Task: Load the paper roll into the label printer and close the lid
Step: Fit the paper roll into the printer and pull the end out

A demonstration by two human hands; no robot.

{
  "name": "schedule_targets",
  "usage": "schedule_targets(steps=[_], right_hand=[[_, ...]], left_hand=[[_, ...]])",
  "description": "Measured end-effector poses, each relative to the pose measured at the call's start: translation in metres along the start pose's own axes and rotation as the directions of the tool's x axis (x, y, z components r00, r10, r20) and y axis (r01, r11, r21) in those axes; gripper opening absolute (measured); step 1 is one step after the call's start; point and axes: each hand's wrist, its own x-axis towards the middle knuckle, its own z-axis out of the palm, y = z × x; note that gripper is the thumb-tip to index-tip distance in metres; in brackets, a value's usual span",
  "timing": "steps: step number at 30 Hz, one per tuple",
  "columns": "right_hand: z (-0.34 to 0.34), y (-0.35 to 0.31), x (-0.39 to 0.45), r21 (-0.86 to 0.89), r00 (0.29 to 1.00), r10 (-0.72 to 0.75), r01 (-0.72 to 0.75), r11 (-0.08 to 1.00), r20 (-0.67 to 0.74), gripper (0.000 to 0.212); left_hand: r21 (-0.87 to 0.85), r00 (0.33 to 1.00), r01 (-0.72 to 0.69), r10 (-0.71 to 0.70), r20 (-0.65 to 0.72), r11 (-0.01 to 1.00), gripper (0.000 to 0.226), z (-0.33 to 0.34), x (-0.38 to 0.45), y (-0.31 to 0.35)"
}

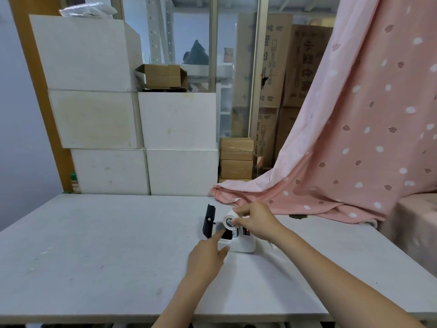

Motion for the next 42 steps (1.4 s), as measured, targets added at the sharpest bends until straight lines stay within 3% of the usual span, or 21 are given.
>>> schedule_targets(steps=[4,8,10,12,14,17,23,35,42], right_hand=[[0.001,0.005,0.007,-0.068,0.999,0.012,-0.010,0.998,0.032,0.028],[0.002,0.009,0.011,-0.069,0.999,0.019,-0.016,0.998,0.048,0.021],[0.005,0.010,0.013,-0.084,0.996,0.048,-0.042,0.996,0.069,0.006],[0.007,0.011,0.016,-0.079,0.993,0.026,-0.017,0.997,0.115,0.029],[0.009,0.014,0.019,-0.087,0.993,0.012,-0.002,0.996,0.120,0.011],[0.009,0.014,0.019,-0.119,0.992,0.017,-0.001,0.993,0.127,0.042],[0.018,0.012,0.018,-0.181,0.978,-0.024,0.062,0.982,0.207,0.046],[0.020,0.008,0.021,-0.321,0.959,-0.008,0.102,0.941,0.282,0.048],[0.021,0.012,0.016,-0.342,0.963,-0.019,0.114,0.933,0.269,0.044]], left_hand=[[0.063,0.999,-0.005,0.007,-0.032,0.998,0.041,0.006,0.005,-0.004],[0.050,0.998,-0.029,0.031,-0.054,0.998,0.038,0.010,0.005,-0.008],[0.040,0.997,-0.039,0.042,-0.069,0.998,0.037,0.011,0.006,-0.009],[0.025,0.996,-0.045,0.046,-0.076,0.999,0.036,0.012,0.007,-0.011],[-0.013,0.996,-0.042,0.041,-0.077,0.999,0.032,0.012,0.006,-0.013],[-0.081,0.996,-0.030,0.022,-0.091,0.996,0.025,0.012,0.006,-0.014],[-0.113,0.996,-0.025,0.015,-0.088,0.993,0.023,0.010,0.003,-0.012],[0.145,0.988,-0.077,0.095,-0.120,0.986,0.035,0.015,-0.002,-0.010],[0.185,0.986,-0.096,0.118,-0.116,0.978,0.035,0.012,-0.007,-0.004]])
